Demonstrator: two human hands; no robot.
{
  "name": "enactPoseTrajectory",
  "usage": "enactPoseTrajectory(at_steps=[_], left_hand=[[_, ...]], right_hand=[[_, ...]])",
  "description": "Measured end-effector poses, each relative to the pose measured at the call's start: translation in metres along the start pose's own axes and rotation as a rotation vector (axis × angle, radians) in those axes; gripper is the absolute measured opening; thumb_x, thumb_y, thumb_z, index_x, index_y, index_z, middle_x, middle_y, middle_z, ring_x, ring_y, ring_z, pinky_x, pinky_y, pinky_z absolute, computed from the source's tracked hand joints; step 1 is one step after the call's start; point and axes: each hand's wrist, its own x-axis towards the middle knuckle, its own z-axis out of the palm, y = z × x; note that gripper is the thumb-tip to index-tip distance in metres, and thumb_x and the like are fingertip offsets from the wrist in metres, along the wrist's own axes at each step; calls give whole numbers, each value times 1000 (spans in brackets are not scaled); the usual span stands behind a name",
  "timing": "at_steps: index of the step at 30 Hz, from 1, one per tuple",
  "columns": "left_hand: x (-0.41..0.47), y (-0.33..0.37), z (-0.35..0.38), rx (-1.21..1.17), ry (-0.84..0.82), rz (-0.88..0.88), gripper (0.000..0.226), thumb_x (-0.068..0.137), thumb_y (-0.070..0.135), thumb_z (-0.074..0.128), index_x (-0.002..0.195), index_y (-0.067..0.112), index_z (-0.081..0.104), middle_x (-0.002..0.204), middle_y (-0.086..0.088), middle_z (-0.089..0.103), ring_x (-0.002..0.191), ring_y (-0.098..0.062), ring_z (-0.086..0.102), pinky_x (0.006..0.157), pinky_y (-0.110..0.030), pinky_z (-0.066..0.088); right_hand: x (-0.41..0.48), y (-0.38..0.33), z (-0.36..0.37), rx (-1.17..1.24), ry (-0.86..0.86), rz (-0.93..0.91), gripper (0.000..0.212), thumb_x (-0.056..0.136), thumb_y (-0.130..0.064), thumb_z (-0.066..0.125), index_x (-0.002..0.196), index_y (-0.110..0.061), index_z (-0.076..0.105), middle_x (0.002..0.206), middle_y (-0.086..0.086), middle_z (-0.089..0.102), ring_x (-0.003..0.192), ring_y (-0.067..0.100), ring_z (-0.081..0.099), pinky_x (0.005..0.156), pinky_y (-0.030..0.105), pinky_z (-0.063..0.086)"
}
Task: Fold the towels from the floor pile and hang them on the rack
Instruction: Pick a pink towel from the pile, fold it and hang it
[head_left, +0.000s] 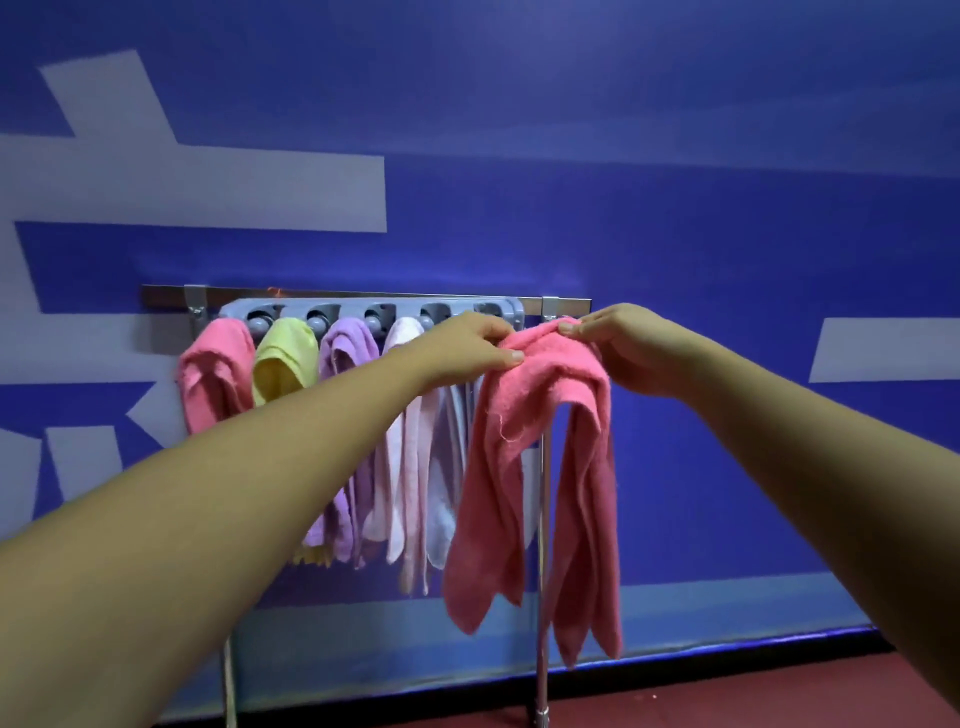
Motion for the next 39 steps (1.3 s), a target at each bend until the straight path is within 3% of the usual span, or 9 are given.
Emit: enactPoseTrajectory(at_steps=[7, 10, 15, 18, 22, 24, 30, 33, 39], left_hand=[[66, -8, -13, 390, 164, -81, 22, 88, 19, 57, 110, 17, 61, 111, -5, 64, 100, -26, 58, 83, -35, 46], [87, -20, -11, 384, 183, -102, 24, 91, 19, 59, 114, 11, 64, 117, -9, 65, 98, -25, 57, 76, -30, 41], [113, -43, 2, 407, 256, -101, 26, 91, 24, 67, 113, 11, 68, 116, -12, 68, 109, -30, 61, 77, -28, 41], [128, -55, 15, 459, 369, -125, 21, 92, 22, 63, 109, 11, 69, 114, -14, 69, 111, -34, 61, 79, -33, 41], [139, -60, 28, 589, 403, -172, 22, 90, 18, 55, 108, 18, 69, 111, -5, 69, 114, -30, 59, 89, -38, 34], [142, -61, 31, 658, 386, -182, 22, 91, 19, 54, 106, 20, 69, 109, -2, 70, 114, -27, 60, 99, -42, 30], [121, -65, 43, 875, 543, 91, 20, 90, 11, 55, 110, 15, 56, 111, -9, 58, 111, -34, 50, 91, -43, 34], [99, -65, 54, 662, 430, 184, 24, 89, 10, 54, 113, 9, 59, 113, -16, 60, 109, -38, 57, 89, -43, 45], [85, -52, 67, 109, 352, -59, 37, 94, 17, 46, 129, 23, 56, 123, -7, 66, 114, -28, 58, 98, -39, 47]], right_hand=[[70, -2, -15, -123, 135, -54, 14, 86, -12, 75, 82, 0, 68, 80, 12, 69, 79, 26, 63, 73, 35, 51], [103, 8, -15, -180, 237, -46, 22, 80, -22, 80, 89, -3, 72, 87, 17, 62, 81, 28, 56, 73, 42, 46], [138, 25, -17, -185, 324, 10, 25, 87, -20, 75, 103, 0, 72, 85, 11, 65, 68, 21, 60, 55, 29, 47], [155, 34, -19, -7, 311, 11, 30, 85, -16, 75, 108, 3, 72, 106, 17, 74, 89, 29, 73, 79, 46, 62], [163, 52, -14, -57, 417, 19, 10, 85, -17, 78, 83, -10, 73, 64, 2, 65, 47, 12, 57, 50, 24, 51], [164, 63, -13, -109, 432, 29, 27, 86, -20, 79, 66, -17, 61, 52, -6, 56, 46, 8, 50, 49, 19, 45], [155, 73, -13, -151, 452, -78, 11, 84, -17, 76, 82, -15, 65, 79, 5, 59, 70, 18, 53, 64, 30, 45], [142, 76, -10, -104, 395, -148, 3, 88, -16, 70, 90, -16, 69, 82, 5, 62, 69, 16, 54, 64, 30, 42], [124, 98, 0, 7, 257, -54, 26, 83, -31, 71, 108, -23, 70, 84, 2, 58, 70, 16, 49, 66, 29, 41]])
